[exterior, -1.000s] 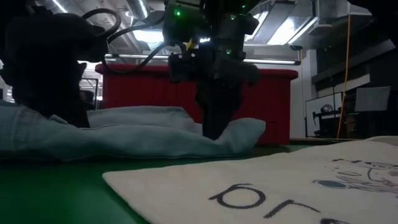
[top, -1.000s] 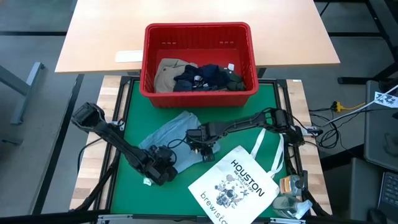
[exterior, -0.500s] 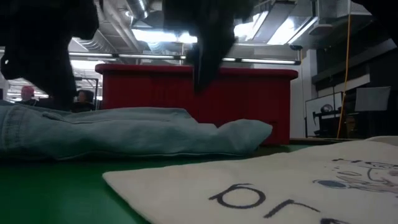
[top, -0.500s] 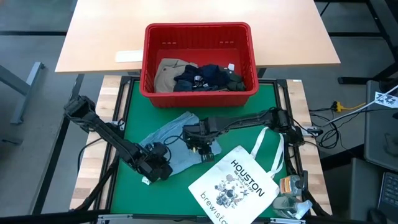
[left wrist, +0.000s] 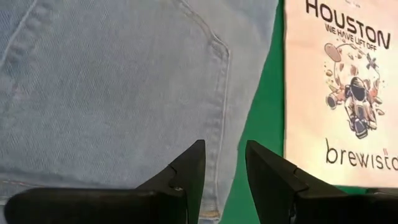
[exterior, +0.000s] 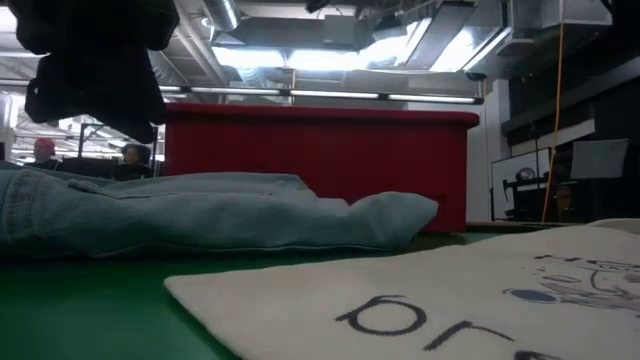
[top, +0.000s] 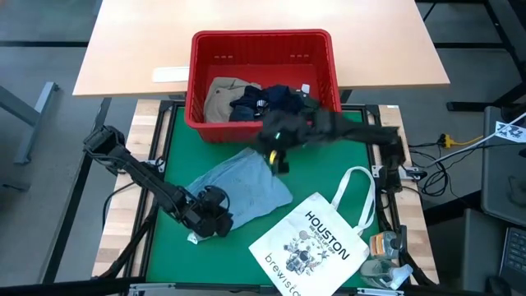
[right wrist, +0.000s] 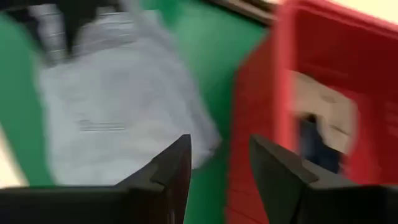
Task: Fold Laundry from Bin
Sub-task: Fold the dark blue boxer shorts
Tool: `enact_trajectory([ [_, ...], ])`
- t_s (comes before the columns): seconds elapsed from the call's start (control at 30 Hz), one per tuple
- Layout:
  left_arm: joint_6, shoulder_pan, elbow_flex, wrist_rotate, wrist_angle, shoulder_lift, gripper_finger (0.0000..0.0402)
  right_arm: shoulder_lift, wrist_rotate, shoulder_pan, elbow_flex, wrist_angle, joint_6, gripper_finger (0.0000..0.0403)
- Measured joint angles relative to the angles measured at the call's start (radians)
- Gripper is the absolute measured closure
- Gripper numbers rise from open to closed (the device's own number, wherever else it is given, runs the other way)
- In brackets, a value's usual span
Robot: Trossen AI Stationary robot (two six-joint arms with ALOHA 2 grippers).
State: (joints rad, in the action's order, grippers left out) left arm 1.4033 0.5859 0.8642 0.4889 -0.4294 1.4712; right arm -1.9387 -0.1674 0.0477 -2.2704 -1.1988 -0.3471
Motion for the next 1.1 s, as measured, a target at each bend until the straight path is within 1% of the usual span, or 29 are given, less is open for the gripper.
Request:
enact_trajectory([
  [0.1,-0.02,-0.027,0.0,0.03,-0.003,0.0,0.0292,0.035,-0.008,0.092,0.002,-0.001,-0.025,0.0242],
  [0.2,-0.057,-0.054,0.0,0.078,-0.003,0.0,0.0292,0.058,-0.005,0.212,0.001,0.008,-0.028,0.0242],
  [0.3,-0.088,-0.084,0.0,0.115,-0.003,0.0,0.0292,0.056,0.001,0.341,0.001,0.022,-0.028,0.0242],
  [0.4,-0.124,-0.118,0.0,0.124,-0.003,0.0,0.0292,0.04,0.006,0.457,0.001,0.026,-0.006,0.0242],
  [0.5,-0.154,-0.149,0.001,0.124,-0.003,0.0,0.0292,0.026,0.078,0.559,0.015,0.032,0.057,0.0242],
  [0.57,-0.18,-0.167,0.001,0.124,-0.004,0.0,0.0292,0.019,0.156,0.619,0.033,0.037,0.08,0.0242],
  [0.67,-0.202,-0.195,0.001,0.125,-0.005,0.0,0.0292,-0.005,0.239,0.682,0.068,0.068,0.081,0.0242],
  [0.73,-0.21,-0.21,0.001,0.126,-0.004,0.0,0.0292,-0.028,0.27,0.716,0.095,0.086,0.082,0.0242],
  [0.9,-0.212,-0.228,0.001,0.125,-0.005,0.0,0.0292,-0.104,0.295,0.76,0.145,0.139,0.093,0.0242],
  [1.1,-0.212,-0.227,0.001,0.122,-0.004,0.0,0.0292,-0.204,0.31,0.757,0.165,0.214,0.153,0.0242],
])
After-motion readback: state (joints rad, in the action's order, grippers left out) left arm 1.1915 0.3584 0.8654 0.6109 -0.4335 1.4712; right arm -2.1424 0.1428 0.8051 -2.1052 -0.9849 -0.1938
